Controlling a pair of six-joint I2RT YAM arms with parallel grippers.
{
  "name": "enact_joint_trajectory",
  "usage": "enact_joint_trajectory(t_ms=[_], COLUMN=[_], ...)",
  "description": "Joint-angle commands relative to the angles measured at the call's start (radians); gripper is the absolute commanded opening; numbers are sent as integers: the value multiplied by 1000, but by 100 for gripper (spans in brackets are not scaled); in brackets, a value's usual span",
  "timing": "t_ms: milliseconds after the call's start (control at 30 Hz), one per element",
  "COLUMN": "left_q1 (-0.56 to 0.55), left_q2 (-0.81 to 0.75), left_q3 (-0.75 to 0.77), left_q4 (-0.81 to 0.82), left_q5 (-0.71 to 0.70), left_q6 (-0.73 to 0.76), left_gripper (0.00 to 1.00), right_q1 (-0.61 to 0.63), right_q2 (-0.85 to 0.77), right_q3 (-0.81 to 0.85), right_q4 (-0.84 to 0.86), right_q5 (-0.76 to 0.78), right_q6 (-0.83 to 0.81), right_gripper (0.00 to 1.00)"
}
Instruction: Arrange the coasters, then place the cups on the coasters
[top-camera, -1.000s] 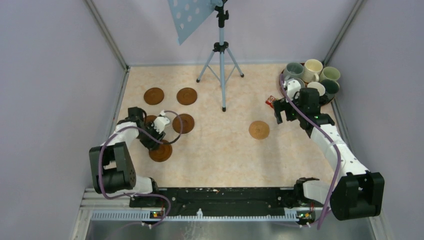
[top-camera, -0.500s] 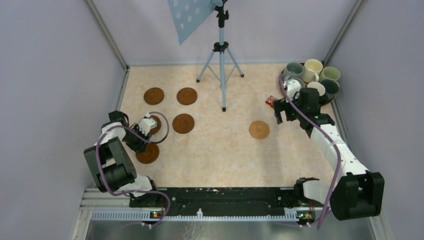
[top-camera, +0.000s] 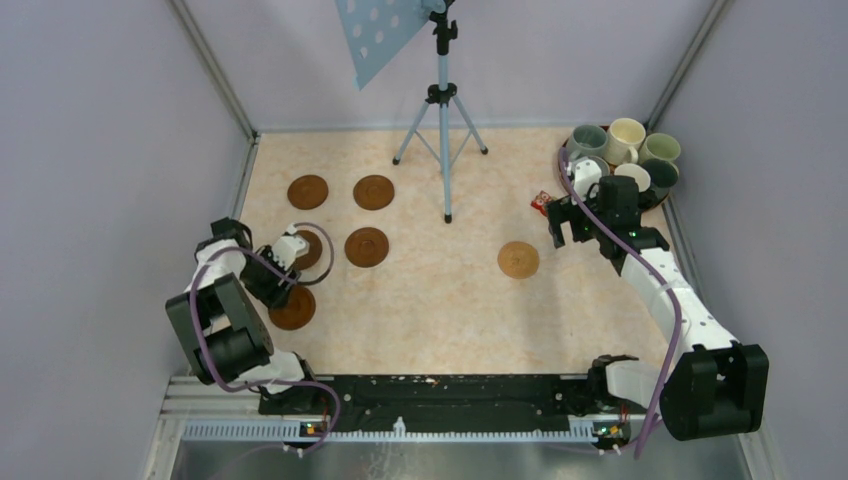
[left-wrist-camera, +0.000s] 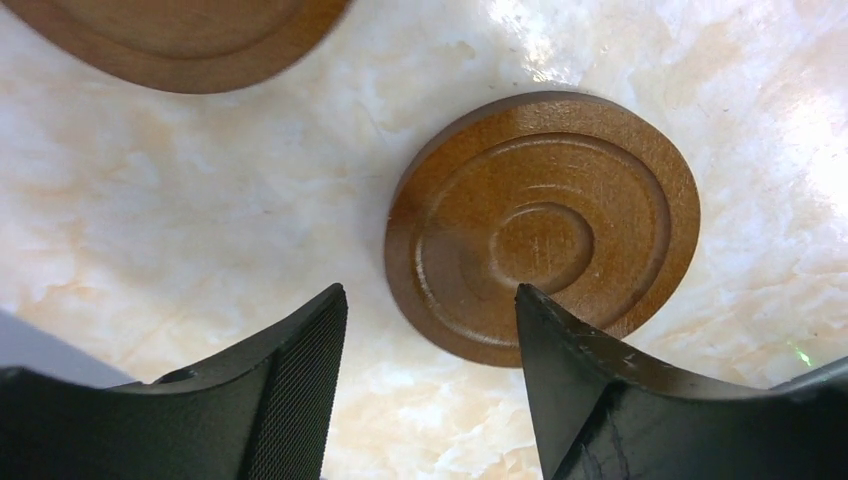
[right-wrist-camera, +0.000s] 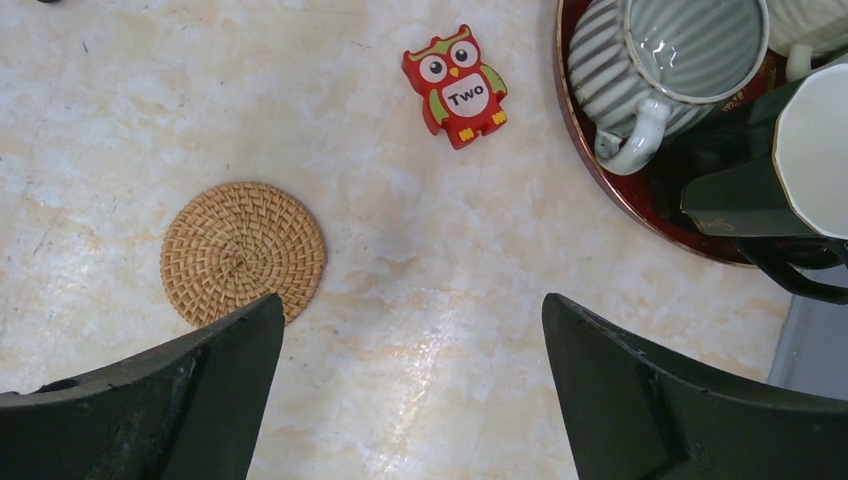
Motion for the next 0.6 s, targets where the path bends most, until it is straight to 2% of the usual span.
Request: enact_joint_trajectory(t_ms=[0, 133, 233, 433, 567], left_q1=[5, -32, -111, -486, -719], left_q2=[-42, -49, -67, -93, -35], left_q3=[134, 298, 401, 486, 566], left_q4=[-93, -164, -191, -123, -40], left_q5=[64, 138, 208, 155, 126], left_q6=[-14, -61, -116, -339, -482], left_gripper=[70, 75, 77, 79, 79], right_q1=[-4, -4, -4, -4, -5], right_q2=[-13, -14, -11, -16, -19], right_q3=[29, 30, 32, 34, 36], right_q4=[8, 9, 9, 7, 8], right_q5=[-16, -22, -27, -36, -36], right_q6=[-2, 1, 5, 11, 16], right_gripper=[99, 99, 99, 99, 99])
